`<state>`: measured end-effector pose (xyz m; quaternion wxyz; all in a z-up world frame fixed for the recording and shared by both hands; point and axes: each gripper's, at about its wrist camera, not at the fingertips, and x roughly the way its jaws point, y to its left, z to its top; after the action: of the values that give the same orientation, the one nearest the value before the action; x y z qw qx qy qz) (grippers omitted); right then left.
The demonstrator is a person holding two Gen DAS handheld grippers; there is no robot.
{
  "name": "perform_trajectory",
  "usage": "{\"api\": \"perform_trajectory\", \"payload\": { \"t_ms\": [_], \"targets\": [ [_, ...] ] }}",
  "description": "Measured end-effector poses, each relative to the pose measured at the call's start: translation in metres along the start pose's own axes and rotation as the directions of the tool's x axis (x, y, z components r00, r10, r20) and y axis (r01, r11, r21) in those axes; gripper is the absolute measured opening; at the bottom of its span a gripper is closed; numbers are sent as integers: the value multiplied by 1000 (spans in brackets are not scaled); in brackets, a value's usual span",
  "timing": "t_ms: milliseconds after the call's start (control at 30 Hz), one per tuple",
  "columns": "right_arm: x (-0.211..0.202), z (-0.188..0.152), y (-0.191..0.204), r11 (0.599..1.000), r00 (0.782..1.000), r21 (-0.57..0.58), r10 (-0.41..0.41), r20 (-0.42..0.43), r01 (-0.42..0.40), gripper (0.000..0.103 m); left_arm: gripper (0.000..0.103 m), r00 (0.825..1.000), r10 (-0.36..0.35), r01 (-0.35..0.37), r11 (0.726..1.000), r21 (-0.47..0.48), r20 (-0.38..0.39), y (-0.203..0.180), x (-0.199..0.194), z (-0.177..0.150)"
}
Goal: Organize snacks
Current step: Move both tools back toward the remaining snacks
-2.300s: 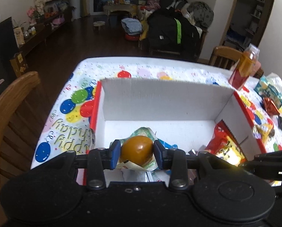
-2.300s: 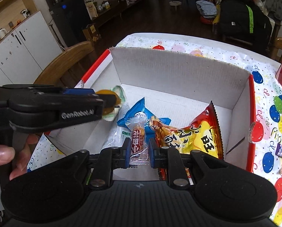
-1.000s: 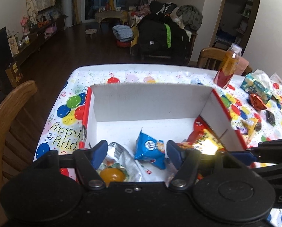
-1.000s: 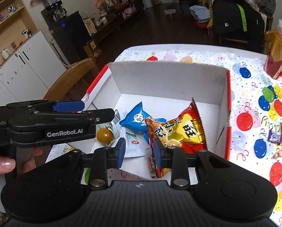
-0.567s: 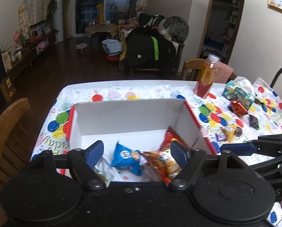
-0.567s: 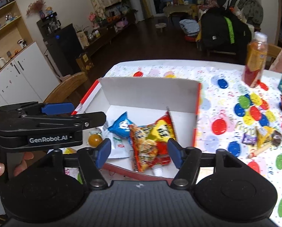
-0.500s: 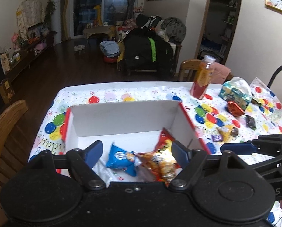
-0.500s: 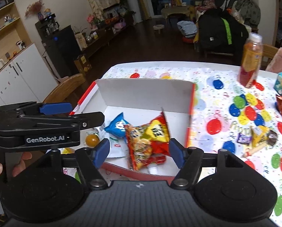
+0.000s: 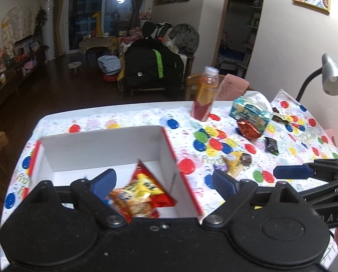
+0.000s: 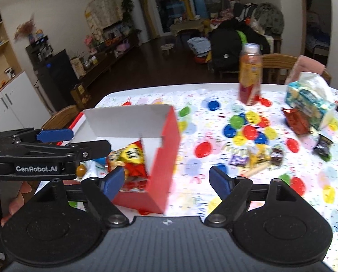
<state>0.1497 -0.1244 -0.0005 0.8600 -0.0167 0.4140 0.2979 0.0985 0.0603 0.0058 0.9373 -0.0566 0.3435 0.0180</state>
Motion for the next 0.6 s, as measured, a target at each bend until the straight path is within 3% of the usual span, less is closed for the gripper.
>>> {"api": "perform_trajectory", "payload": {
  "t_ms": [333, 600],
  "targets": [
    [-20, -6, -70, 996, 997, 58, -70, 9, 70, 82, 103, 999, -41, 41, 999, 12, 10, -55, 19, 3],
    [-26, -10, -132, 986, 989, 91, -146, 27, 143, 85, 103, 998, -60, 60, 998, 14, -5, -96, 45, 5]
  ]
}}
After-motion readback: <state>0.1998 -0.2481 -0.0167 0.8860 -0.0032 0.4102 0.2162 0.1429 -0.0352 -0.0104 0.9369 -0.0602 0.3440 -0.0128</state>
